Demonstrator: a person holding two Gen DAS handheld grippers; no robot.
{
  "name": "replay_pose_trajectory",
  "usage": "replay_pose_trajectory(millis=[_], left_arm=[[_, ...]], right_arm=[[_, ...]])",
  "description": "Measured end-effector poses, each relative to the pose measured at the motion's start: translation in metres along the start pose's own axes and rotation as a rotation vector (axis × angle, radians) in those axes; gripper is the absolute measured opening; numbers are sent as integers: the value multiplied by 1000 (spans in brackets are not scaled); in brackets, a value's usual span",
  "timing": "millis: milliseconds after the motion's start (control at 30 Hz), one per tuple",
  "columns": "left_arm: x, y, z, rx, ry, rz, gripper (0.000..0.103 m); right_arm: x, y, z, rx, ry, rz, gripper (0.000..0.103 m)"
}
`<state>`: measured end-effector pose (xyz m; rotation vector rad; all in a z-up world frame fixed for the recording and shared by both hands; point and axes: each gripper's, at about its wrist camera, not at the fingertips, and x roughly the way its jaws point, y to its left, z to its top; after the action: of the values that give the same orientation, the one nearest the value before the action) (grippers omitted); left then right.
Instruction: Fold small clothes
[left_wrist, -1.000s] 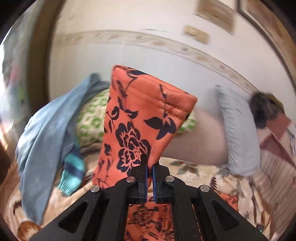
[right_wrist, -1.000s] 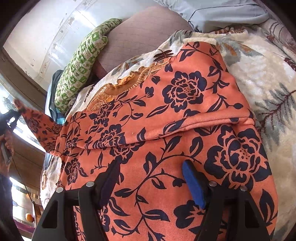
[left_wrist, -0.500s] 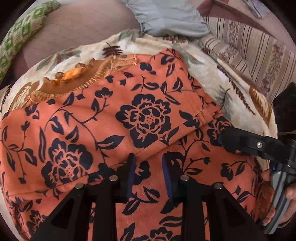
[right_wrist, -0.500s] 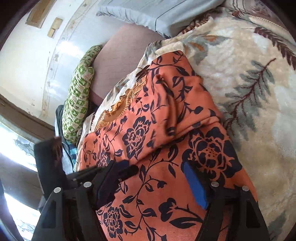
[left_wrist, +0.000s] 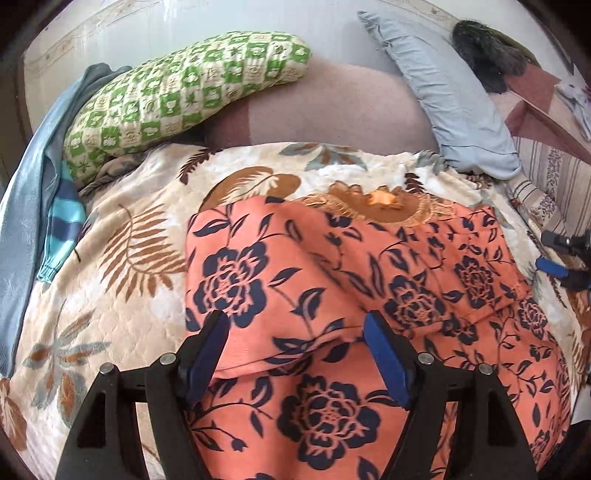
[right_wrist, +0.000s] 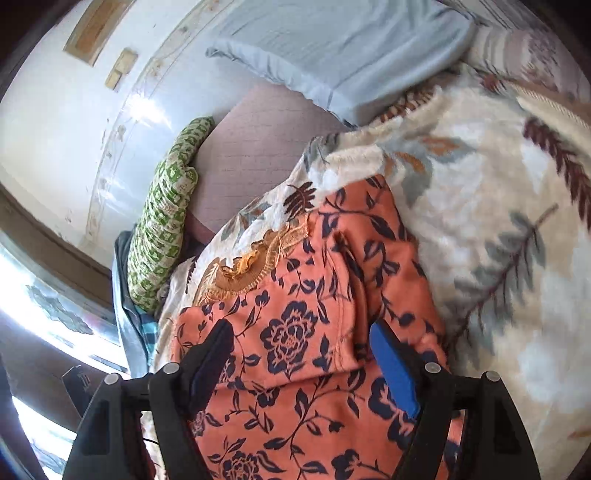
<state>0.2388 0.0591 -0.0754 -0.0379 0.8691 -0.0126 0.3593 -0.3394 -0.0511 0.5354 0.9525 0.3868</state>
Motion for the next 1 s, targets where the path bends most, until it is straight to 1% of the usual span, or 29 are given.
replay_pose_trajectory(millis=[67, 133, 167, 200, 233, 300, 367, 433, 500, 533, 567, 600, 633, 667, 700, 733, 767, 833, 867, 900, 933, 967, 1000], left_arm=[[10, 9, -5, -7, 14, 15, 76], [20, 19, -9, -41, 49, 23, 76], [25, 22, -12, -56, 75, 18, 76], [31, 25, -13, -61, 104, 18, 76], [35, 26, -14, -56, 117, 22, 76], [34, 26, -14, -41, 109, 20, 76], [27, 27, -12, -45, 94, 3, 76], [14, 30, -9, -57, 55, -9, 76], [-2, 32, -5, -66, -12, -8, 76], [-6, 32, -3, -64, -36, 2, 76], [-5, 32, -1, -59, -40, 11, 78], [2, 30, 1, -55, -18, 18, 78], [12, 29, 3, -55, 21, 26, 78], [23, 28, 3, -54, 63, 40, 78], [35, 26, 1, -42, 122, 64, 78], [45, 25, -1, -26, 167, 84, 79], [46, 25, -1, -22, 165, 91, 81], [38, 26, 3, -37, 152, 91, 81], [29, 27, 5, -49, 129, 94, 81], [20, 27, 8, -60, 93, 85, 81], [10, 26, 10, -60, 54, 65, 81], [3, 24, 13, -50, 18, 56, 81], [0, 22, 15, -36, -7, 65, 81]], right_arm=[[26, 8, 16, -55, 82, -104, 79], [54, 12, 21, -111, 167, -223, 77], [66, 12, 19, -138, 216, -264, 63], [77, 13, 15, -161, 257, -290, 22], [82, 17, 11, -193, 284, -314, 8], [83, 38, 4, -320, 280, -390, 8], [73, 61, 7, -419, 226, -437, 8], [56, 77, 18, -471, 137, -464, 8], [43, 84, 28, -505, 52, -505, 8], [42, 81, 30, -508, 38, -518, 8], [46, 74, 30, -498, 48, -529, 8], [57, 63, 30, -474, 76, -538, 9], [69, 48, 26, -441, 129, -515, 11], [83, 33, 19, -408, 198, -486, 12], [94, 22, 13, -384, 240, -488, 12], [95, 16, 9, -378, 231, -479, 15], [89, 16, 7, -374, 203, -466, 17], [80, 20, 11, -366, 191, -477, 29], [72, 23, 14, -371, 169, -474, 40], [63, 27, 17, -373, 137, -463, 56], [52, 32, 20, -365, 98, -448, 61], [42, 36, 23, -351, 61, -423, 62], [35, 40, 26, -334, 35, -386, 62]])
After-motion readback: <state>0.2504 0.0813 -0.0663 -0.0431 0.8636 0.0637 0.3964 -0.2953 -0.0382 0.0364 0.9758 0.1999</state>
